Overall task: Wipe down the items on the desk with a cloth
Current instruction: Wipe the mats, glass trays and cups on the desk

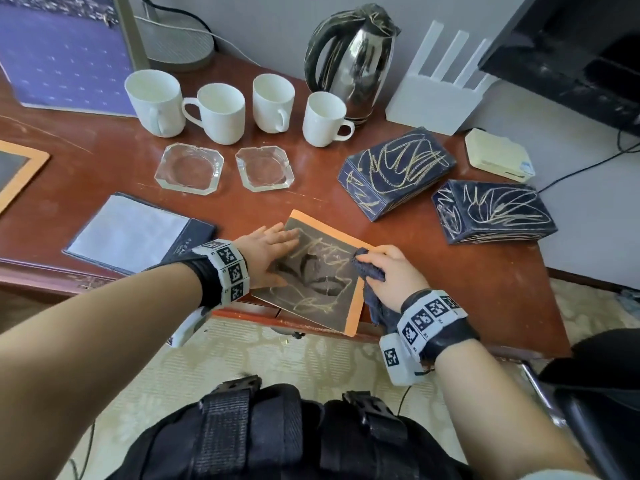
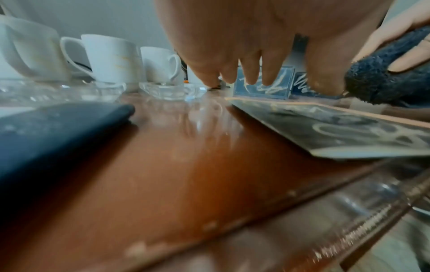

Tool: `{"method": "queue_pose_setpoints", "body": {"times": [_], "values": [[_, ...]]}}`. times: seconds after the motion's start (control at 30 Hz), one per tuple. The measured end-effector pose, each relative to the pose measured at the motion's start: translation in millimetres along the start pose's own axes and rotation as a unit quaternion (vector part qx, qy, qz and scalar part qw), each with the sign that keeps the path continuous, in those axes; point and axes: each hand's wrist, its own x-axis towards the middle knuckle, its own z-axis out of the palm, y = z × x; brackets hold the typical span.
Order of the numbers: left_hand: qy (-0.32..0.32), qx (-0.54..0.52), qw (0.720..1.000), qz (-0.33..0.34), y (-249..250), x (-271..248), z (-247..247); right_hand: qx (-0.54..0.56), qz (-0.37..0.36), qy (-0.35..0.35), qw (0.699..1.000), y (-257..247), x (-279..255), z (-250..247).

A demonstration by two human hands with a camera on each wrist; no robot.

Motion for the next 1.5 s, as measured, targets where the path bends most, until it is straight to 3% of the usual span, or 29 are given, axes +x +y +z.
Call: {"method": "queue_pose_setpoints", "body": {"times": [0.1,0.23,0.4,0.47,0.53,0.6,0.73,0.87,0.9,0.97,1.03,1.13,1.3,1.33,1.5], "values": [[-0.063,0.053,0.996,-0.012,3,5,20,-0.054,-0.018,-0.014,0.998,-15,-3,16],[-0.062,0.081,0.994,-0.023,6,8,30,-0.124,-0.05,-0.084,0.987,-29,-18,48],[-0.065,0.079,0.994,-0.023,5,7,30,-0.156,-0.116,-0.209,0.958,-20,-22,34],[-0.066,0.083,0.994,-0.023,5,7,31,-0.125,-0.093,-0.171,0.973,-14,-12,25],[-0.065,0.083,0.994,-0.025,5,8,31,-0.066,-0.03,-0.061,0.995,-8,-2,24],[-0.065,0.085,0.994,-0.028,6,7,31,-0.045,0.026,-0.006,0.999,-12,0,33],[-0.066,0.083,0.994,-0.03,7,6,30,-0.102,0.004,-0.043,0.994,-22,-16,51],[-0.067,0.081,0.994,-0.028,6,6,30,-0.112,-0.045,-0.175,0.977,-7,-10,32],[-0.067,0.079,0.994,-0.028,6,6,30,-0.109,-0.032,-0.166,0.98,-5,-5,25],[-0.066,0.076,0.994,-0.03,6,6,30,-0.066,0.005,-0.067,0.996,-5,6,16],[-0.063,0.075,0.995,-0.031,6,5,30,-0.02,-0.005,0.009,1.0,-12,13,20],[-0.066,0.076,0.994,-0.031,8,4,29,-0.095,-0.059,-0.041,0.993,-21,15,38],[-0.071,0.074,0.994,-0.028,6,6,30,-0.09,0.108,0.021,0.99,1,25,21],[-0.07,0.074,0.994,-0.026,6,6,30,-0.096,0.103,0.017,0.99,-1,25,21],[-0.067,0.074,0.995,-0.025,4,6,31,-0.095,-0.06,-0.019,0.993,-28,19,42]]}}
